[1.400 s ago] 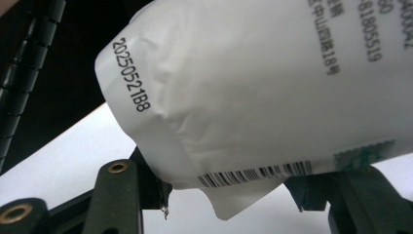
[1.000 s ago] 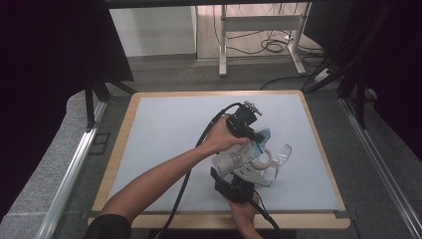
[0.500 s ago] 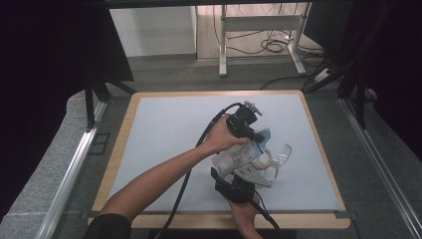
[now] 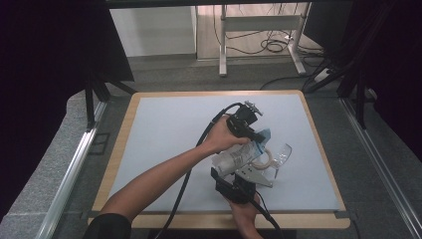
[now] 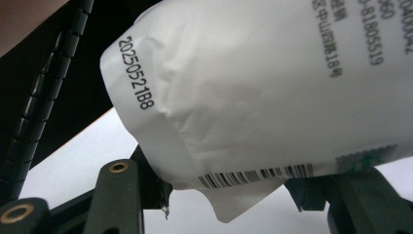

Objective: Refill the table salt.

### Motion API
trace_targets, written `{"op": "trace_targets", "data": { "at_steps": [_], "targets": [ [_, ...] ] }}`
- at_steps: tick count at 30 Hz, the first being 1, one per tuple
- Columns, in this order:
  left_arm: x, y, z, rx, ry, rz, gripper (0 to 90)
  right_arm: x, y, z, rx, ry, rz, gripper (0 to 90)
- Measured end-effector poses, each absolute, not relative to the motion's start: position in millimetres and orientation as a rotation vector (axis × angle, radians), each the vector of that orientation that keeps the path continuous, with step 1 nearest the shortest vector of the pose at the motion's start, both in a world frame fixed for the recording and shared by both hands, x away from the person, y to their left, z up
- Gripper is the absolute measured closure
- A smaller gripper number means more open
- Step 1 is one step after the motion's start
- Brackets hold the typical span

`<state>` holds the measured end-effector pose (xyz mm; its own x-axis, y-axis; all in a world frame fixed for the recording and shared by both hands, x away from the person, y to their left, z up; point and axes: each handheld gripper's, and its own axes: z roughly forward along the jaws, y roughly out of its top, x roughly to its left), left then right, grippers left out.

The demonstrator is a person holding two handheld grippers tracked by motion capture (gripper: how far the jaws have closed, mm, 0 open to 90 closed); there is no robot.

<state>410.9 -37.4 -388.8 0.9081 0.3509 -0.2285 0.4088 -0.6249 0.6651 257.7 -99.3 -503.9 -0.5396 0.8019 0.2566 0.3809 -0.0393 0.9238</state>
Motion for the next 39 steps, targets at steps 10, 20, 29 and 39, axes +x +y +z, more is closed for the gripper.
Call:
{"op": "trace_targets", "data": {
  "at_steps": [10, 20, 29, 39],
  "targets": [
    [411.6, -38.1, -389.3, 2.303, 0.539, -0.098, 90.0, 258.2, -100.0, -503.9, 1.245, 1.882, 1.606, 44.7],
    [411.7, -38.9, -389.6, 2.304, 0.539, -0.096, 90.0, 258.4, -100.4, -503.7, 1.244, 1.882, 1.608, 44.7],
    [411.4, -39.0, -389.1, 2.306, 0.534, -0.093, 90.0, 258.3, -100.4, -503.7, 1.242, 1.882, 1.607, 44.8],
    [411.7, -39.1, -389.6, 2.307, 0.534, -0.093, 90.0, 258.6, -100.0, -504.0, 1.243, 1.879, 1.607, 44.8]
  ]
}}
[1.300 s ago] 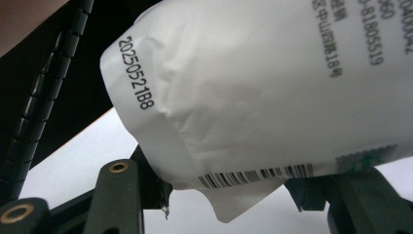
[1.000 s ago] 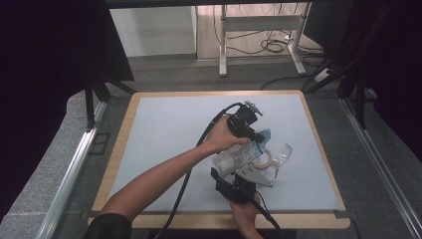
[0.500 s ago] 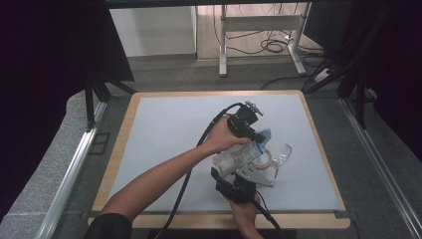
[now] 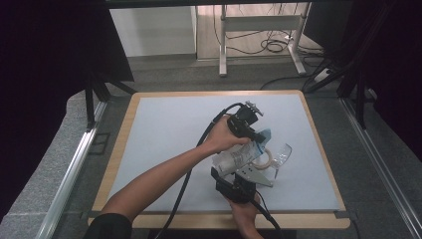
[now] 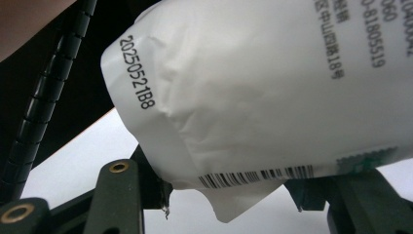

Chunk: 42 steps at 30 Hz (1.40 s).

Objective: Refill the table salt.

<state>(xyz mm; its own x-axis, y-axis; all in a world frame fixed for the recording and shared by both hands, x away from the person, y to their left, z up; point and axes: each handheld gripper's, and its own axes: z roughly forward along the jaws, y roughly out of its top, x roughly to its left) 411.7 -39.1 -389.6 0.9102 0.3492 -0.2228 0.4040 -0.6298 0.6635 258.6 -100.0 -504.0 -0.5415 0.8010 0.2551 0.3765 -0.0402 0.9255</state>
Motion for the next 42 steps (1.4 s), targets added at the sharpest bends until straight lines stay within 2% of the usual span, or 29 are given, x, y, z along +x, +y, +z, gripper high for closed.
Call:
{"op": "trace_targets", "data": {
  "at_steps": [42],
  "targets": [
    [415.1, -41.7, -391.1, 2.319, 0.536, -0.106, 90.0, 257.9, -102.9, -501.5, 1.244, 1.875, 1.631, 45.2]
  ]
}}
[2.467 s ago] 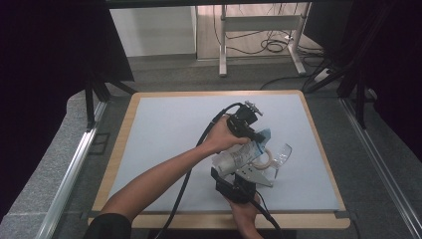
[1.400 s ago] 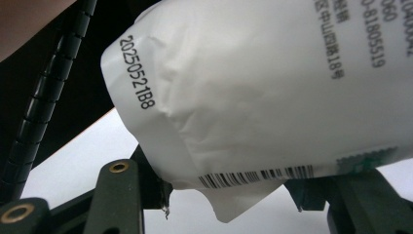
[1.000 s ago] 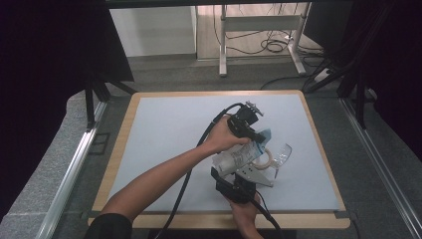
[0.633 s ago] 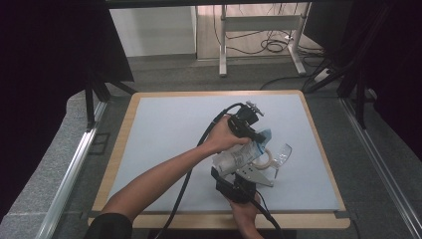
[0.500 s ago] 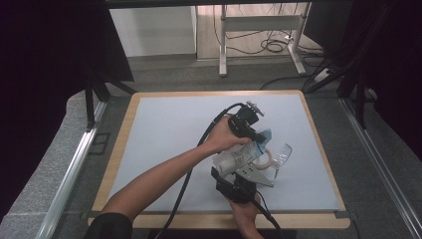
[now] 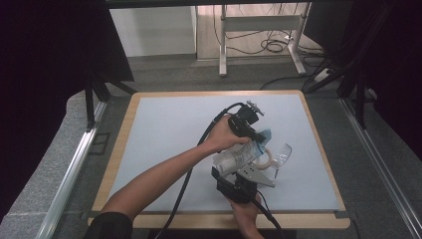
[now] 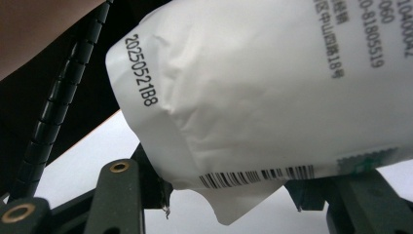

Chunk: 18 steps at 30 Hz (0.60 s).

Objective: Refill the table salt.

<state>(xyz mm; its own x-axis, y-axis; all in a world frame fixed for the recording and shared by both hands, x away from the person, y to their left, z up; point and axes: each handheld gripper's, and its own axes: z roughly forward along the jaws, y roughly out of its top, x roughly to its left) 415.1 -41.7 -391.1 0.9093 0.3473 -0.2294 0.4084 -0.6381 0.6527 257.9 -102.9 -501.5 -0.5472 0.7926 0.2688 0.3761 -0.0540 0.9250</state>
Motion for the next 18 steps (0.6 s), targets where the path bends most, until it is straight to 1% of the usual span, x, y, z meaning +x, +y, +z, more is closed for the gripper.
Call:
{"op": "trace_targets", "data": {
  "at_steps": [18],
  "targets": [
    [415.9, -42.0, -391.8, 2.320, 0.538, -0.108, 90.0, 257.0, -104.2, -499.1, 1.242, 1.872, 1.652, 45.8]
  ]
}}
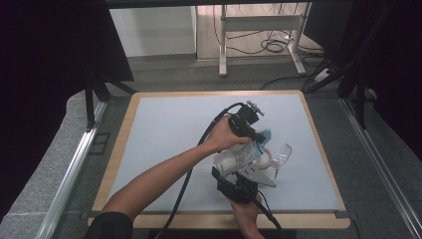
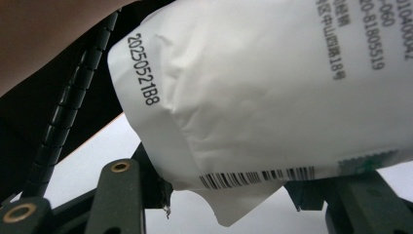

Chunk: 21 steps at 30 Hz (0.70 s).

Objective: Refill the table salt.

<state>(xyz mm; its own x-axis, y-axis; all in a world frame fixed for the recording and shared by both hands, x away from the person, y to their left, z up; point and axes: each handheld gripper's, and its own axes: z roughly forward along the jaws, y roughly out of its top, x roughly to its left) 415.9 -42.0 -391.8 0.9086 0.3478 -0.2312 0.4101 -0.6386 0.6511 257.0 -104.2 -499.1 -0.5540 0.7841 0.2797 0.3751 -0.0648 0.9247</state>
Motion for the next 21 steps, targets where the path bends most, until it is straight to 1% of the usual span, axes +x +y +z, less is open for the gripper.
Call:
{"op": "trace_targets", "data": {
  "at_steps": [21],
  "targets": [
    [416.7, -43.0, -392.5, 2.316, 0.532, -0.106, 90.0, 255.8, -105.9, -496.5, 1.233, 1.859, 1.666, 46.5]
  ]
}}
